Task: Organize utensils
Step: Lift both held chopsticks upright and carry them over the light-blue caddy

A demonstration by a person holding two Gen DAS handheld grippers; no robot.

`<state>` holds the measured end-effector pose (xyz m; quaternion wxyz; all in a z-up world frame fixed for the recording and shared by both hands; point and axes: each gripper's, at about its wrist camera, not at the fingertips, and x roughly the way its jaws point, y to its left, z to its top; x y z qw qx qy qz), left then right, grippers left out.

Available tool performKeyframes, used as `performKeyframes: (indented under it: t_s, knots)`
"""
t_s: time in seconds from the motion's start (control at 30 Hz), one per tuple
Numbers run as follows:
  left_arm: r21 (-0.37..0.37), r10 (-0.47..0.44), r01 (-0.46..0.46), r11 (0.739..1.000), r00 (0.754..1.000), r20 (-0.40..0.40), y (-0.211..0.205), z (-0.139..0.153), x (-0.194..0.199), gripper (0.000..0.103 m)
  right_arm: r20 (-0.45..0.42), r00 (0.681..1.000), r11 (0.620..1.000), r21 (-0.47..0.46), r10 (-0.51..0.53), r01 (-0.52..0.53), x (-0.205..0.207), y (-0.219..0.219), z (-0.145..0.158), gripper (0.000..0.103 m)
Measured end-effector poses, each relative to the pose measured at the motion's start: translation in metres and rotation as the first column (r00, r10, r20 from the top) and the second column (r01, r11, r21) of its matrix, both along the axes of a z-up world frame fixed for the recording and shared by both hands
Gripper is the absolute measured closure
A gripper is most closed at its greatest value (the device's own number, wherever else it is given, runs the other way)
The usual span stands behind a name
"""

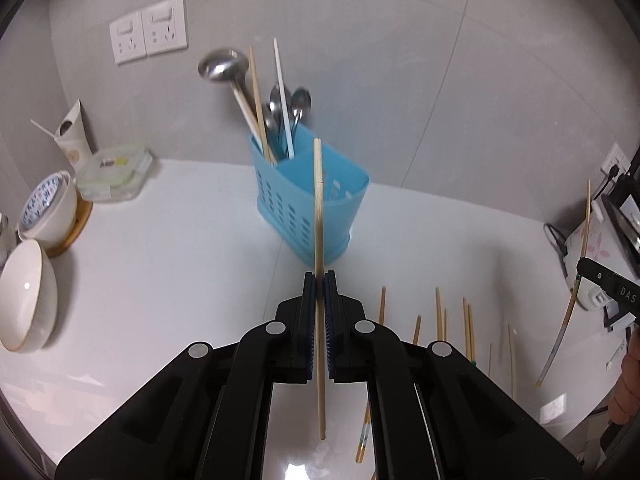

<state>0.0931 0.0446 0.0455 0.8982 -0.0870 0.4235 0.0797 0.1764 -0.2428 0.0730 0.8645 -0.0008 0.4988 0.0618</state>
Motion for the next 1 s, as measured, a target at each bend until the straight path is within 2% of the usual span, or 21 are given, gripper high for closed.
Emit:
performKeyframes:
  t_s: [0.27,0.5,0.73,1.0]
  knots:
    - [0.025,-0.005,0.002,1.000,0.995,0.102,0.011,0.046,0.021,0.099,0.107,0.994,1.000,0.011,0.010,-0.011,0.021,0.015,0.043,0.097]
    - [0.035,-0.020,0.014,0.999,0.983,0.180,0.024,0.073,0.045,0.099,0.151,0.988,1.000,0.020,0.018,-0.021,0.039,0.036,0.061,0.097]
    - [0.030,-0.029,0.023,0.999,0.976,0.218,0.036,0.079,0.071,0.099,0.182,0.982,0.998,0.022,0.050,-0.055,0.060,0.070,0.068,0.097]
    - [0.026,-0.037,0.031,0.999,0.968,0.248,0.045,0.071,0.104,0.099,0.189,0.978,0.995,0.025,0.091,-0.097,0.089,0.115,0.063,0.097]
